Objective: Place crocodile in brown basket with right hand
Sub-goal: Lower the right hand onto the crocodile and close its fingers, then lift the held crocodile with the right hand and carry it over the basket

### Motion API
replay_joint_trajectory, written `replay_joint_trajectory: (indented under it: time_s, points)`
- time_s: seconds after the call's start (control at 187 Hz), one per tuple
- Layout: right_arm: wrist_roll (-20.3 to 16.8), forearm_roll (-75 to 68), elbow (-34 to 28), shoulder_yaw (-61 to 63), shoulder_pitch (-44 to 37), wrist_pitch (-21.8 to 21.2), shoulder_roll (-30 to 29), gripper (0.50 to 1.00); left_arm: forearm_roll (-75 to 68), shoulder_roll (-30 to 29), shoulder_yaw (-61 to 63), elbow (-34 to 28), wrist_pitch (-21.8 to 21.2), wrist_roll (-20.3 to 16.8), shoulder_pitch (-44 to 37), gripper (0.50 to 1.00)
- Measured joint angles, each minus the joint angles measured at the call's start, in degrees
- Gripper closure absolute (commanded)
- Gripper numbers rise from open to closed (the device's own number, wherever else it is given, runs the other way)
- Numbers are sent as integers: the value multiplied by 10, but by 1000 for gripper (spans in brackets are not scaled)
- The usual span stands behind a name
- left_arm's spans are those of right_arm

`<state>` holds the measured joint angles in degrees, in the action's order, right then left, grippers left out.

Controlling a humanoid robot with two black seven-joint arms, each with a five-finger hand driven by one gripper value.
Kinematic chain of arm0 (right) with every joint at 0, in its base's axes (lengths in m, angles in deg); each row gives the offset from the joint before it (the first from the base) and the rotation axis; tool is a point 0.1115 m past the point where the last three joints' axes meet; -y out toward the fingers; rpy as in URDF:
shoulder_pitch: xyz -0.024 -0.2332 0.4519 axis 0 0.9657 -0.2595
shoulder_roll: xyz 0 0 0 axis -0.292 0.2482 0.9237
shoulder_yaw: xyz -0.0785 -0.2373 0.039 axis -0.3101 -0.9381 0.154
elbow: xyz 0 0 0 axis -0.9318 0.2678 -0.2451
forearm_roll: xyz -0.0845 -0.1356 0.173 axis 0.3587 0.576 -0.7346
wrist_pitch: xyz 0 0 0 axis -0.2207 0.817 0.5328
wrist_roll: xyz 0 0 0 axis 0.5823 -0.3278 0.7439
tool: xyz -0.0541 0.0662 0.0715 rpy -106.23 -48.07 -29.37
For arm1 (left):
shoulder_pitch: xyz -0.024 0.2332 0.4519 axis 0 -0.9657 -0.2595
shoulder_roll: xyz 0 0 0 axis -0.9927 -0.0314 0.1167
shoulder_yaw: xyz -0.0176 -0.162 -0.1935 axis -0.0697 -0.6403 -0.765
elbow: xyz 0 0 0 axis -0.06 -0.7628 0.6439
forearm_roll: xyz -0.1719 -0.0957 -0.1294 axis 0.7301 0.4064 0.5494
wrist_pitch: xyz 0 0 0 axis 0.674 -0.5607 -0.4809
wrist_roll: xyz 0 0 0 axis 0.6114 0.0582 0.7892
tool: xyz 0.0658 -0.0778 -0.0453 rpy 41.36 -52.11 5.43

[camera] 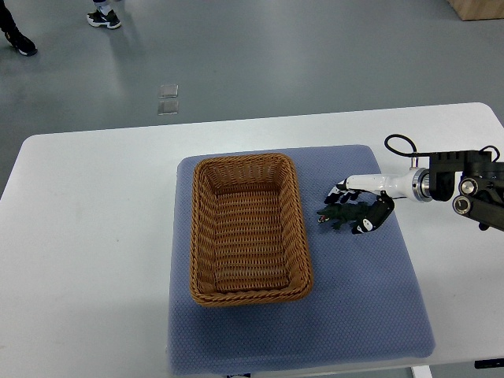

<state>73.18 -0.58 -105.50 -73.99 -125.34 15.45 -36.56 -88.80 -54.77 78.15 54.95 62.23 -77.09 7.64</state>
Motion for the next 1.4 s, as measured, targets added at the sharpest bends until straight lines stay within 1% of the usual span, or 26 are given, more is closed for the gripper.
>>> replay_joint_trajectory:
  time_s: [0.059,0.102,0.128,0.15,0.155,0.171,0.198,0.203,0.209,0.214,0.219,0.225,0.23,0.235,0.241,0.246,0.252,0.278,0.284,0.294,0.31,0.332,0.385,0.744,0.99,1.402]
  points:
    - [0,0,4,0,2,4,-4,701,0,0,0,0,0,0,0,500]
    - [0,0,7,0,3,6,-6,718,0,0,0,0,0,0,0,500]
    - [0,0,8,0,3,7,-7,754,0,0,0,0,0,0,0,500]
    - [0,0,9,0,4,8,-7,765,0,0,0,0,0,0,0,500]
    - [0,0,9,0,4,8,-7,777,0,0,0,0,0,0,0,500]
    - [0,0,9,0,5,8,-7,785,0,0,0,0,0,0,0,500]
    - [0,0,10,1,5,8,-8,820,0,0,0,0,0,0,0,500]
    - [0,0,10,1,6,8,-8,820,0,0,0,0,0,0,0,500]
    - [0,0,10,1,6,8,-8,834,0,0,0,0,0,0,0,500]
    - [0,0,10,1,6,8,-8,834,0,0,0,0,0,0,0,500]
    - [0,0,10,1,6,8,-8,852,0,0,0,0,0,0,0,500]
    - [0,0,10,1,6,8,-8,852,0,0,0,0,0,0,0,500]
    - [0,0,10,1,6,8,-8,869,0,0,0,0,0,0,0,500]
    - [0,0,10,1,6,8,-8,869,0,0,0,0,0,0,0,500]
    - [0,0,10,1,7,8,-9,883,0,0,0,0,0,0,0,500]
    - [0,0,10,1,7,8,-9,883,0,0,0,0,0,0,0,500]
    - [0,0,10,1,7,8,-9,897,0,0,0,0,0,0,0,500]
    - [1,0,11,1,7,8,-9,922,0,0,0,0,0,0,0,500]
    - [2,0,11,1,7,8,-9,934,0,0,0,0,0,0,0,500]
    - [2,0,11,1,7,8,-9,934,0,0,0,0,0,0,0,500]
    - [3,0,11,1,7,9,-9,959,0,0,0,0,0,0,0,500]
    - [5,1,11,1,7,9,-9,975,0,0,0,0,0,0,0,500]
    - [7,1,11,1,8,9,-9,1000,0,0,0,0,0,0,0,500]
    - [10,-1,11,9,1,9,-5,1000,0,0,0,0,0,0,-1,500]
    - [10,-9,10,10,-36,8,4,1000,0,0,0,0,0,0,0,500]
    - [10,-16,0,11,-109,-2,35,1000,0,0,1,0,0,0,0,500]
